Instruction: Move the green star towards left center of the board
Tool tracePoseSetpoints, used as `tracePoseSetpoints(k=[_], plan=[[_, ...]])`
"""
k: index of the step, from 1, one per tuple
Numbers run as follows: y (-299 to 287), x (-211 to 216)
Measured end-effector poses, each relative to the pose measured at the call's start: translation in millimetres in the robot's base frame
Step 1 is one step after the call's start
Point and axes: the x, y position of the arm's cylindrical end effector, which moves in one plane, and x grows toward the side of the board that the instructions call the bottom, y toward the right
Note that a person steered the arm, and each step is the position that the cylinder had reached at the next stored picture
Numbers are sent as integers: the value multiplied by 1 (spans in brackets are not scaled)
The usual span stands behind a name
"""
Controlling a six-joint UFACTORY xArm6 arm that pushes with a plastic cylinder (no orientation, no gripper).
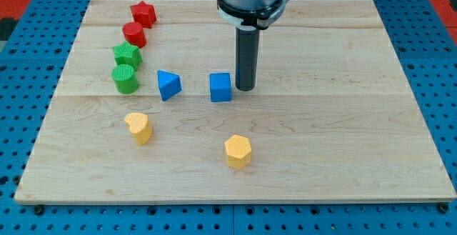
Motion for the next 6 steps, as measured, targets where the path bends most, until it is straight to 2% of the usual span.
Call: tracePoseSetpoints(k=[1, 2, 3, 5, 6], plan=[[11, -49], [-54, -100], [-121, -102], [-205, -82], [-270, -80]])
